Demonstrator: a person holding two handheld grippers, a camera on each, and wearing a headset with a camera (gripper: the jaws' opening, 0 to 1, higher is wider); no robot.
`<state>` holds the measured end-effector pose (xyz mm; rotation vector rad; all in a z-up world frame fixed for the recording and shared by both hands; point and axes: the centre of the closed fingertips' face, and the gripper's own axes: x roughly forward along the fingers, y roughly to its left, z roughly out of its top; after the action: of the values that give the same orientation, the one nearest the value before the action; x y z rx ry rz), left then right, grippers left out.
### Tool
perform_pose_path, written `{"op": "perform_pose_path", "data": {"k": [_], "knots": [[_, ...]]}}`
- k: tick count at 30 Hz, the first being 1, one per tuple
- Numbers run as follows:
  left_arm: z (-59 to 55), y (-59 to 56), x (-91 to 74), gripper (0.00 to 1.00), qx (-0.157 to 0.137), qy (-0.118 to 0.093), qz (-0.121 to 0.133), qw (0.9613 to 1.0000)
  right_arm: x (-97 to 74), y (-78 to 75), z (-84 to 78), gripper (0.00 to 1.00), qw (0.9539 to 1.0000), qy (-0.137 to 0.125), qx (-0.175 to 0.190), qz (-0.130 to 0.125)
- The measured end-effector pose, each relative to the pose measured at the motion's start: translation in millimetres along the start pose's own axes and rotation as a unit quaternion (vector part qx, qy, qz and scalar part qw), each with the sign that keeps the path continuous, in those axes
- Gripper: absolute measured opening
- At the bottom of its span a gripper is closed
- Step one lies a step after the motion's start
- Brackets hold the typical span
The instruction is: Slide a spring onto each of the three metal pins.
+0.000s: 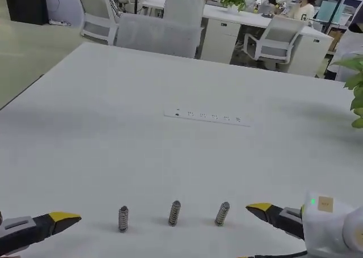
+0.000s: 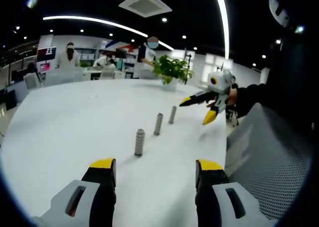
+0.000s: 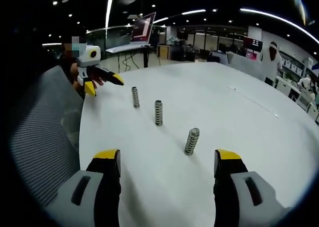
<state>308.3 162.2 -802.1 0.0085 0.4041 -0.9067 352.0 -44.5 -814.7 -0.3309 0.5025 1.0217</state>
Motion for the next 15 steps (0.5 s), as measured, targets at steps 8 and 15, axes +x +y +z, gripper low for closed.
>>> {"op": "perform_pose_path", "data": {"k": [8,15], "knots": [[0.4,-0.5,0.6,0.60,0.000,-0.001,0.003,1.0000,-2.5,-4.1,-0.2,0.76,1.0000,-0.003,0.006,-0.007],[-0.5,-3.4,1.0,0.60,0.002,0.001,0.003,1.0000,-4.4,-7.1,-1.8,0.76,0.9999,-0.005,0.009,-0.011]]}}
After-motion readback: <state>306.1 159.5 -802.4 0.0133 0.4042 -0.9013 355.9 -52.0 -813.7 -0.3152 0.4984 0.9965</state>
